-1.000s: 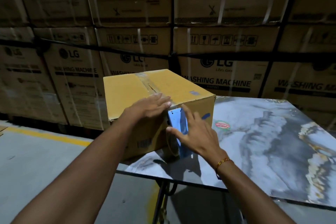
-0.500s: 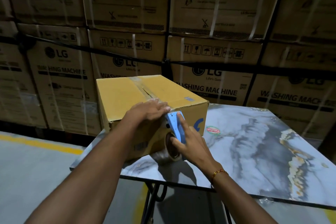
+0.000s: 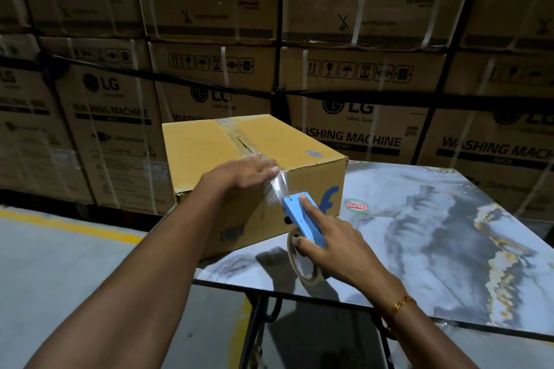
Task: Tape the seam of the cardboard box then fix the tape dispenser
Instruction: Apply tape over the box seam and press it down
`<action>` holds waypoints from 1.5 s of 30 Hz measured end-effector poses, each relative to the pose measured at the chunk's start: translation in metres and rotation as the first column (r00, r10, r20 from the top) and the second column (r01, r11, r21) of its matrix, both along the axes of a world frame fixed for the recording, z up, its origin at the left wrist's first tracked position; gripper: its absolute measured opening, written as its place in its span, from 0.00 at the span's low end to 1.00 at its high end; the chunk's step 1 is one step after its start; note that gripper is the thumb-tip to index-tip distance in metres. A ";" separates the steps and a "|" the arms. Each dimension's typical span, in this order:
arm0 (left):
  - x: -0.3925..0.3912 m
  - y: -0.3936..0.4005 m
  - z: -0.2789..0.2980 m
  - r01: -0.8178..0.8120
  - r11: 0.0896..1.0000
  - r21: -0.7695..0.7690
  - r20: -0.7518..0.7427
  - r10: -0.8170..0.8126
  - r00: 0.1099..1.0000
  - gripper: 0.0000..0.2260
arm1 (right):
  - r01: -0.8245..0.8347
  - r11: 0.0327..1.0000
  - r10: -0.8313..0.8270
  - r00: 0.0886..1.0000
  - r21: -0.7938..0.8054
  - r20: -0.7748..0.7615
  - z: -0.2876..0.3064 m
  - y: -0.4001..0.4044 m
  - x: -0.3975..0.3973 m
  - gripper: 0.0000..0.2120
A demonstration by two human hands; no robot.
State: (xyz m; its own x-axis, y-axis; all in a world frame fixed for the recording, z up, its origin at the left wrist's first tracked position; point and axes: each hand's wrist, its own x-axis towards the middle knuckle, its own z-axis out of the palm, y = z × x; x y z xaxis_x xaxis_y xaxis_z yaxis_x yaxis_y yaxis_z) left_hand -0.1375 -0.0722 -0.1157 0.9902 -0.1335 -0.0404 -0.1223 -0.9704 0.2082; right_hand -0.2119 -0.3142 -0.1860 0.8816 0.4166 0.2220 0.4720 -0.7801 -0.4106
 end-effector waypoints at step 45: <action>-0.006 0.007 -0.008 0.041 0.973 0.226 0.120 -0.069 0.990 0.49 | 0.226 0.922 0.001 0.810 0.313 -0.587 -0.007 -0.060 0.062 0.13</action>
